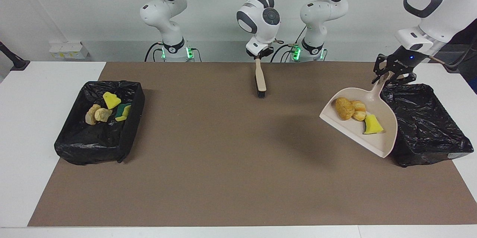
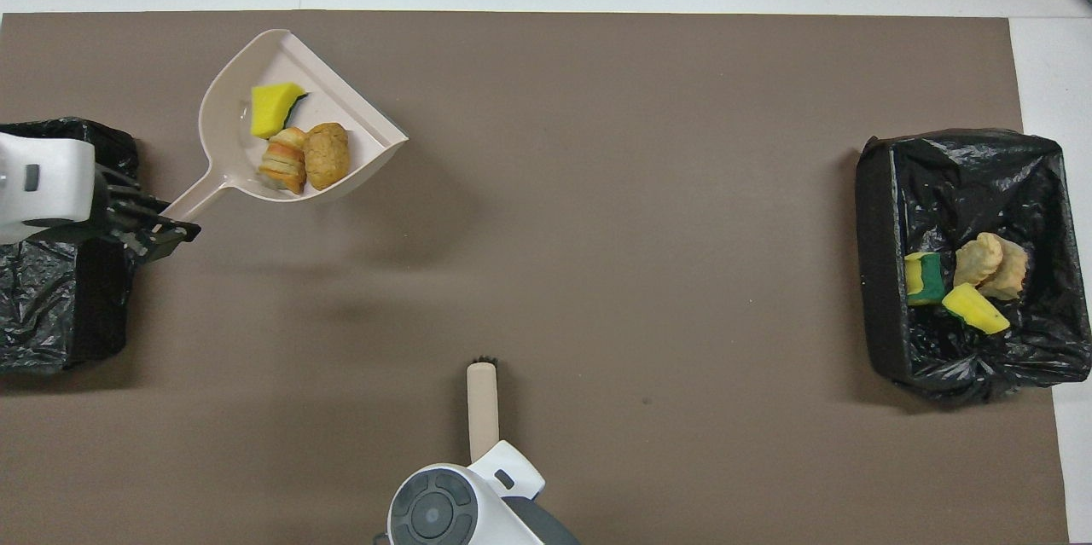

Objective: Sweep and dump trash in bin

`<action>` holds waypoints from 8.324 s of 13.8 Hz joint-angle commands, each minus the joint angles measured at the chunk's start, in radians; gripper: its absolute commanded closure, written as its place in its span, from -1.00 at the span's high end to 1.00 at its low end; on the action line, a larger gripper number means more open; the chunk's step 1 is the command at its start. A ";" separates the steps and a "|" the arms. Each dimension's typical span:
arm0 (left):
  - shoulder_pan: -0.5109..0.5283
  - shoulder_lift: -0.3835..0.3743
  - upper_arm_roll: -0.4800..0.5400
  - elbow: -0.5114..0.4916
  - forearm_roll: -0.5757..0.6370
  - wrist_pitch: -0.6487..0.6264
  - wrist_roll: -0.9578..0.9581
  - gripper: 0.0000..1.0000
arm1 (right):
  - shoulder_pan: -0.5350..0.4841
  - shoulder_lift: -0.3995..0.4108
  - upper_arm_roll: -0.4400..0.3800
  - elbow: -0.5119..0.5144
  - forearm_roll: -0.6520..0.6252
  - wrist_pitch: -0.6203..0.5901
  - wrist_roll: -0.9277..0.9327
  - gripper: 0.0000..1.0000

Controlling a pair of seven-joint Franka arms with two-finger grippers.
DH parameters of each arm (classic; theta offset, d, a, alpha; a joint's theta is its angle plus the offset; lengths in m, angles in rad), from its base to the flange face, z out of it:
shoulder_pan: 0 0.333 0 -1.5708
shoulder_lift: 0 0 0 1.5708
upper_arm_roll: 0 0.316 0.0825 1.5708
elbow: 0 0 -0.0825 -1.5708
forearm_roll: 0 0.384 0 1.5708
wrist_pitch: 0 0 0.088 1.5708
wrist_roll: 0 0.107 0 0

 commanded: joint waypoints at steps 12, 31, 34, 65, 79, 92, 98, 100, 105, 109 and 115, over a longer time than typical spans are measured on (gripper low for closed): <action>0.191 0.069 0.120 0.145 0.345 0.025 0.072 -1.00 | -0.102 -0.017 -0.009 0.061 0.033 0.027 -0.052 1.00; 0.153 0.106 0.116 0.081 0.989 0.152 0.503 -1.00 | -0.765 -0.218 -0.067 0.492 -0.269 -0.454 -0.407 1.00; 0.118 0.110 0.113 0.090 1.097 0.160 0.548 -1.00 | -0.805 -0.186 -0.069 0.563 -0.314 -0.505 -0.493 1.00; -0.692 0.004 0.080 0.040 0.303 -0.067 -1.048 -1.00 | -0.875 -0.184 -0.116 0.567 -0.283 -0.503 -0.638 1.00; -0.995 0.247 0.077 -0.209 0.220 0.567 -1.409 -1.00 | -0.875 -0.184 -0.116 0.567 -0.283 -0.497 -0.635 1.00; -1.005 0.262 0.077 -0.220 0.219 0.565 -1.524 1.00 | -0.874 -0.183 -0.116 0.567 -0.282 -0.481 -0.622 1.00; -0.903 0.224 0.088 -0.115 0.228 0.438 -1.506 1.00 | -0.862 -0.184 -0.115 0.566 -0.282 -0.479 -0.621 1.00; -0.840 0.190 0.090 -0.108 0.231 0.433 -1.482 1.00 | -0.868 -0.184 -0.116 0.564 -0.282 -0.479 -0.621 1.00; -0.658 0.069 0.091 -0.076 0.231 0.199 -1.200 1.00 | -0.869 -0.184 -0.115 0.563 -0.282 -0.476 -0.616 1.00; -0.542 0.055 0.097 0.016 0.257 0.084 -1.080 1.00 | -0.869 -0.184 -0.116 0.563 -0.282 -0.474 -0.613 1.00; -0.412 0.057 0.103 0.269 0.261 -0.154 -0.925 1.00 | -0.874 -0.184 -0.116 0.563 -0.282 -0.468 -0.618 1.00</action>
